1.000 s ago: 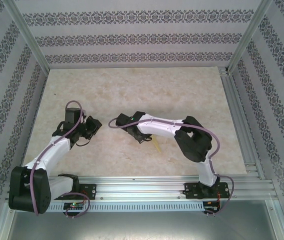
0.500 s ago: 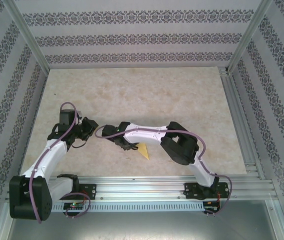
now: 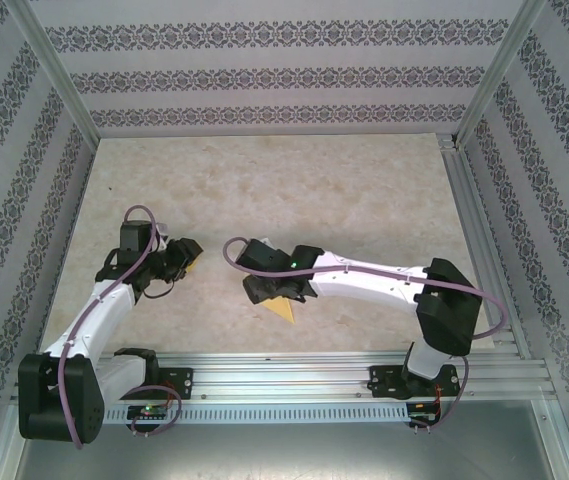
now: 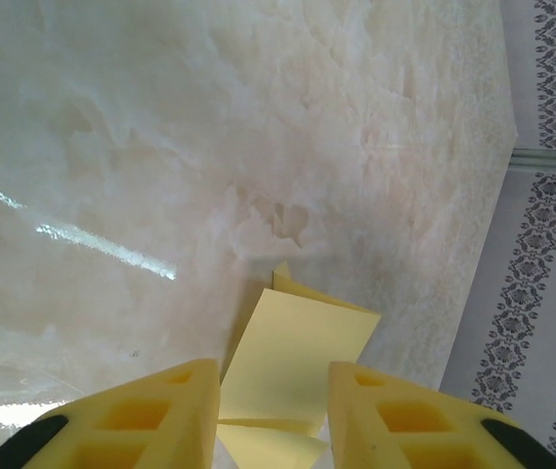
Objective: Fold a paper plane with a square sheet of paper (pick it up from the middle)
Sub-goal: Turn over the paper at the center of the table.
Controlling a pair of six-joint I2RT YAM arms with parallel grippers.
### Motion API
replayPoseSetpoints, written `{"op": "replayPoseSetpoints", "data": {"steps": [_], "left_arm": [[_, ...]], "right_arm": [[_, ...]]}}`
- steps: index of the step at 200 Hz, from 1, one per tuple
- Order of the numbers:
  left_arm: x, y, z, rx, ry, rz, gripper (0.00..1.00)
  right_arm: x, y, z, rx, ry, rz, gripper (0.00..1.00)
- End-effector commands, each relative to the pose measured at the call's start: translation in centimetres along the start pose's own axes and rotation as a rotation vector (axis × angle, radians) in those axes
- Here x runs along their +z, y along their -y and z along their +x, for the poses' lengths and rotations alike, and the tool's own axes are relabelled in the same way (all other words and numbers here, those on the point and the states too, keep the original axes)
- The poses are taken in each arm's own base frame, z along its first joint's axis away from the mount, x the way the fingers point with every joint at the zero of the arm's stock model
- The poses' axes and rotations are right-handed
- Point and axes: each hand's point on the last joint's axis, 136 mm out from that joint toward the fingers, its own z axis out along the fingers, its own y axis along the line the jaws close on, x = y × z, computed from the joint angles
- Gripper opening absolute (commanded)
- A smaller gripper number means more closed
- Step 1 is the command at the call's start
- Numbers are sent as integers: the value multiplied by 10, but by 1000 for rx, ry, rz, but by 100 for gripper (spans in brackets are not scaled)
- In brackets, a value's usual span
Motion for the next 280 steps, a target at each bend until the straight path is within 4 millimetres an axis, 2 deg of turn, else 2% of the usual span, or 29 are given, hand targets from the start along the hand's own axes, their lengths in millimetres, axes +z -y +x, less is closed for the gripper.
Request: {"op": "replayPoseSetpoints", "data": {"steps": [1, 14, 33, 48, 73, 88, 126, 159, 178, 233, 280], "left_arm": [[6, -3, 14, 23, -45, 3, 37], [9, -5, 16, 20, -55, -3, 38], [18, -1, 24, 32, -105, 7, 38], [27, 1, 36, 61, -154, -10, 38], [43, 9, 57, 131, -218, -27, 34], [50, 18, 65, 165, -235, -11, 34], [70, 30, 74, 196, -279, 5, 30], [82, 41, 82, 228, -323, 11, 28], [87, 43, 86, 245, -335, 3, 28], [90, 36, 88, 261, -317, -46, 31], [94, 23, 100, 215, -350, -65, 43]], "right_arm": [[5, -23, 9, -60, 22, -112, 53], [11, -30, 18, -72, -3, -152, 39], [23, -19, 24, -58, -44, -93, 23], [27, 4, 20, -17, -22, -2, 16], [31, 8, 14, 80, 3, -120, 9], [32, 16, 14, 108, 8, -125, 8], [42, 13, 20, 164, -13, -206, 8], [53, 33, 32, 205, -51, -161, 8], [55, 41, 32, 231, -46, -163, 8], [69, 52, 38, 321, -51, -219, 8], [72, 57, 39, 374, -41, -252, 9]]}}
